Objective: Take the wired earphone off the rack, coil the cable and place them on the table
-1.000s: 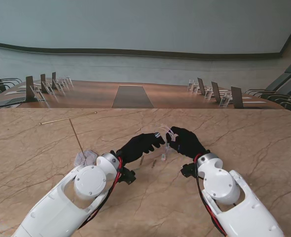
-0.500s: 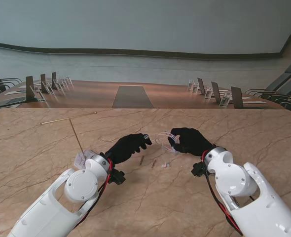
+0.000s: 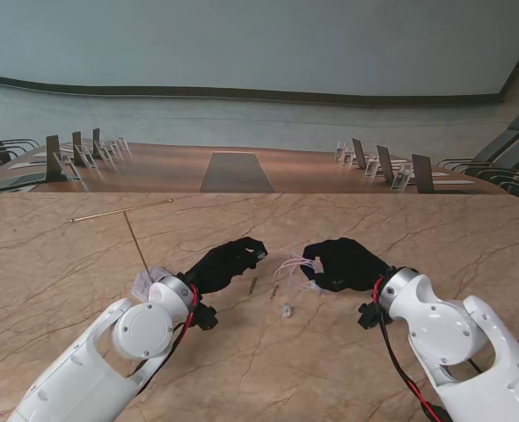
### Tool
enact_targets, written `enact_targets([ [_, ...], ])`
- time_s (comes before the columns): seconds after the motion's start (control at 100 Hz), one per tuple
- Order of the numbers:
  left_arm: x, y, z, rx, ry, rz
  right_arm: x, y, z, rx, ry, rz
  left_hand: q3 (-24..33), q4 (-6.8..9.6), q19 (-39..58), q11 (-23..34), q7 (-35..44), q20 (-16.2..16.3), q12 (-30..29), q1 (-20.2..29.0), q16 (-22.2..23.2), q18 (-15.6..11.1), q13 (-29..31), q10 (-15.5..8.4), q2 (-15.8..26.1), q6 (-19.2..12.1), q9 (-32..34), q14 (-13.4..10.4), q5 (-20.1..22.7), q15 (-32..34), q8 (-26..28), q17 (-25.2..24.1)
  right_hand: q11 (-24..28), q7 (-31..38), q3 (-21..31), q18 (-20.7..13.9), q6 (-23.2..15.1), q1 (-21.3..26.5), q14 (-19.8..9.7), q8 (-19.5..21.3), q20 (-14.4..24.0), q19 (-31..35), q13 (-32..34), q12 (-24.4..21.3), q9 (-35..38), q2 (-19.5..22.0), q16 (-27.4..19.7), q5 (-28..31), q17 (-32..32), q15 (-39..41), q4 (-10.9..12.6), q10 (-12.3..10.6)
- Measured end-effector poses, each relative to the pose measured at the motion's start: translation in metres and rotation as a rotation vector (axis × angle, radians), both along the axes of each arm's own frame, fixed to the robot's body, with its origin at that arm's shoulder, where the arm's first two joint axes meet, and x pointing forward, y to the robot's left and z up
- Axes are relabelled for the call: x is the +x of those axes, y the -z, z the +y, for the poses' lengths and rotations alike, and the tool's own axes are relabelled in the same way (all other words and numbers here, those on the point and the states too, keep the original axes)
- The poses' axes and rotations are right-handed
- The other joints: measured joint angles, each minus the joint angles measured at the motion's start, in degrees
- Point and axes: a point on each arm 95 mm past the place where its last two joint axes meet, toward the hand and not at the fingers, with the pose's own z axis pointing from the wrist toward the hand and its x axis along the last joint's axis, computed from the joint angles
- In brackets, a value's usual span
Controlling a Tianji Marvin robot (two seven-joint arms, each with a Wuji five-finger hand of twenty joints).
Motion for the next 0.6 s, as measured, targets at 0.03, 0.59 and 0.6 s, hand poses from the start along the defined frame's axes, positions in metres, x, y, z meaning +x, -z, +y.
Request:
enact_targets([
  [0.03, 0.001, 0.001, -0.001, 0.008, 0.002, -0.003, -0.002, -0.002, -0.001, -0.005, -0.012, 0.003, 0.03, 0.00, 0.00, 0.19, 1.35, -0.03, 0.00, 1.32, 0.00, -0.54, 0.02, -0.61, -1.35, -0.54, 0.07, -0.56, -0.86, 0.00, 1.19, 0.36, 0.00, -0.05, 0.00, 0.00, 0.00, 0.00, 0.00, 0.00, 0.00, 0.00, 0.00, 0.00, 0.02, 0.00, 0.00, 0.05, 0.00, 0.00, 0.00, -0.01],
  [0.59, 0.010, 0.007, -0.014, 0.047, 0.024, 0.010, -0.002, -0.021, -0.008, -0.152, -0.194, -0.042, 0.13, 0.00, 0.11, 2.99, 8.74, -2.92, 0.02, 4.10, 0.00, -2.08, 1.44, -2.10, -3.06, -1.30, -0.40, -2.41, -4.26, 0.10, 3.96, 2.12, 2.78, -4.66, 1.85, -0.49, 0.00, -0.10, -0.41, -2.99, -14.78, 0.14, -0.64, 1.66, -7.38, -7.06, -7.15, 6.39, -0.30, -1.80, -0.26, 1.60],
  [0.6, 0.010, 0.007, -0.014, 0.047, 0.024, 0.011, -0.002, -0.021, -0.008, -0.154, -0.194, -0.043, 0.13, 0.00, 0.11, 2.99, 8.74, -2.93, 0.02, 4.10, 0.00, -2.08, 1.44, -2.10, -3.06, -1.30, -0.40, -2.41, -4.26, 0.10, 3.96, 2.12, 2.85, -4.67, 1.85, -0.50, 0.00, -0.10, -0.41, -2.99, -14.89, 0.14, -0.71, 1.78, -7.74, -7.06, -7.22, 6.39, -0.45, -1.80, -0.26, 1.75],
])
